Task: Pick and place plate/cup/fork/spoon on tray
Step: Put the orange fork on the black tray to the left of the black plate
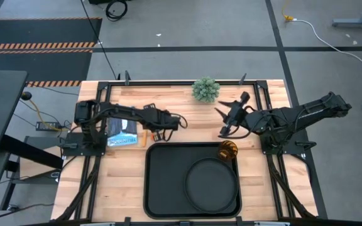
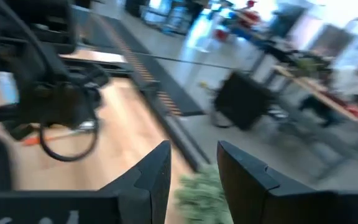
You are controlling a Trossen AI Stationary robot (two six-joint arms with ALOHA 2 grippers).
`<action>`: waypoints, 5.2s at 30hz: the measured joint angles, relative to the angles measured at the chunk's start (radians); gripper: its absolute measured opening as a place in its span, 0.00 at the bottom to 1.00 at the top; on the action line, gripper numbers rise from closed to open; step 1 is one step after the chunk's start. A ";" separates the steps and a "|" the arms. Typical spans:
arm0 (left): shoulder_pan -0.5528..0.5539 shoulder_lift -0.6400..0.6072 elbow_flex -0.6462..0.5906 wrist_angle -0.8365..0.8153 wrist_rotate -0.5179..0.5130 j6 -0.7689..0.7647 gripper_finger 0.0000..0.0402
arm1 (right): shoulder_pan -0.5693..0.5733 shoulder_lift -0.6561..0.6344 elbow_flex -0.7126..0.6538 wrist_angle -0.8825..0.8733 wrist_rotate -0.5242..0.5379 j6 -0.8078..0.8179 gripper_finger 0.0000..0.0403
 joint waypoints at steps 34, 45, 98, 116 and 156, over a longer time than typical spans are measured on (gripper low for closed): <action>-0.014 -0.016 0.000 -0.031 -0.122 -0.471 0.29 | -0.209 0.025 -0.163 0.429 -0.256 -0.310 0.27; -0.018 -0.016 0.000 -0.043 0.188 -0.761 0.29 | -0.151 0.005 -0.213 0.342 -0.371 -0.247 0.27; 0.069 -0.077 -0.209 0.122 0.197 -0.911 0.22 | 0.082 -0.081 -0.437 0.567 -0.307 -0.206 0.25; 0.069 -0.137 -0.323 0.404 0.174 -1.001 0.18 | 0.081 -0.081 -0.437 0.597 -0.307 -0.208 0.25; 0.031 -0.055 -0.256 0.318 0.123 -1.042 0.31 | 0.082 -0.081 -0.436 0.603 -0.360 -0.201 0.25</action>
